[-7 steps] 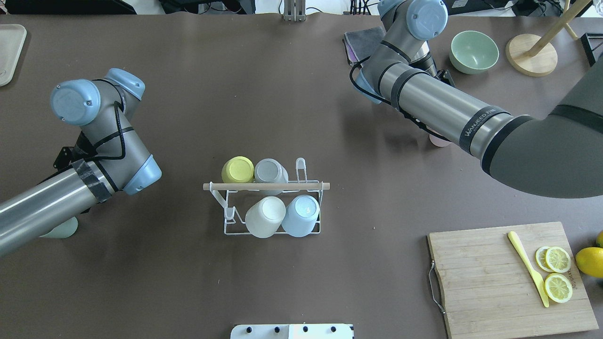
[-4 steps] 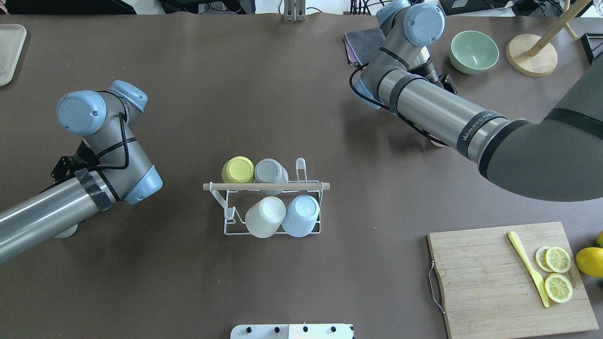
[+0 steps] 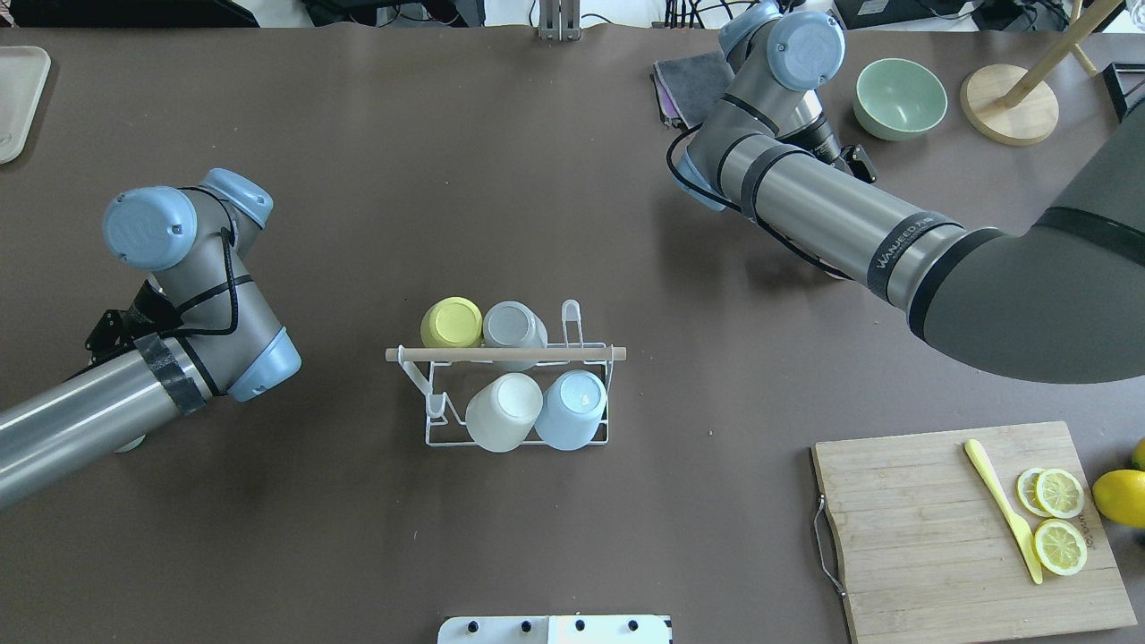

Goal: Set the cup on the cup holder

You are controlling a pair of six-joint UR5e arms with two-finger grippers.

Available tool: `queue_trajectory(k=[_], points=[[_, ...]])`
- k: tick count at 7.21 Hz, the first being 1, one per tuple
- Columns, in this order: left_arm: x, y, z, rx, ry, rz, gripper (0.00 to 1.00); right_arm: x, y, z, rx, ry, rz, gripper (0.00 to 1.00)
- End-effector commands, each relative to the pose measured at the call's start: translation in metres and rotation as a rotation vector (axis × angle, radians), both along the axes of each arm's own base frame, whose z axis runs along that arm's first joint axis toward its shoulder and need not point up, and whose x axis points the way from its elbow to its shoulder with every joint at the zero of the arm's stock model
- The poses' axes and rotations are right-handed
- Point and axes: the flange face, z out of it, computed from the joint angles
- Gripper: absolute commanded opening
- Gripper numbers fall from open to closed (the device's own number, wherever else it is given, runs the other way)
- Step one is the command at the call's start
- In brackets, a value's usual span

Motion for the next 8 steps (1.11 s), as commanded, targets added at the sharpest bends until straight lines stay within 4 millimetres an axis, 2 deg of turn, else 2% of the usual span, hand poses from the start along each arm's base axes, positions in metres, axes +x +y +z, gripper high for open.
queue_trajectory(k=[1, 2, 5, 8], points=[[0.004, 0.009, 0.007, -0.007, -0.007, 0.025, 0.95, 0.0, 0.001, 0.002, -0.003, 0.003, -0.001, 1.0], [0.007, 0.018, 0.014, -0.003, -0.024, 0.05, 0.95, 0.0, 0.002, 0.004, -0.013, 0.002, 0.005, 1.0], [0.004, 0.021, 0.016, -0.019, -0.047, 0.055, 0.95, -0.004, 0.004, 0.003, -0.027, -0.006, 0.021, 1.0], [0.002, 0.022, 0.019, -0.031, -0.061, 0.056, 0.95, -0.004, 0.008, 0.011, -0.036, -0.002, 0.011, 1.0]])
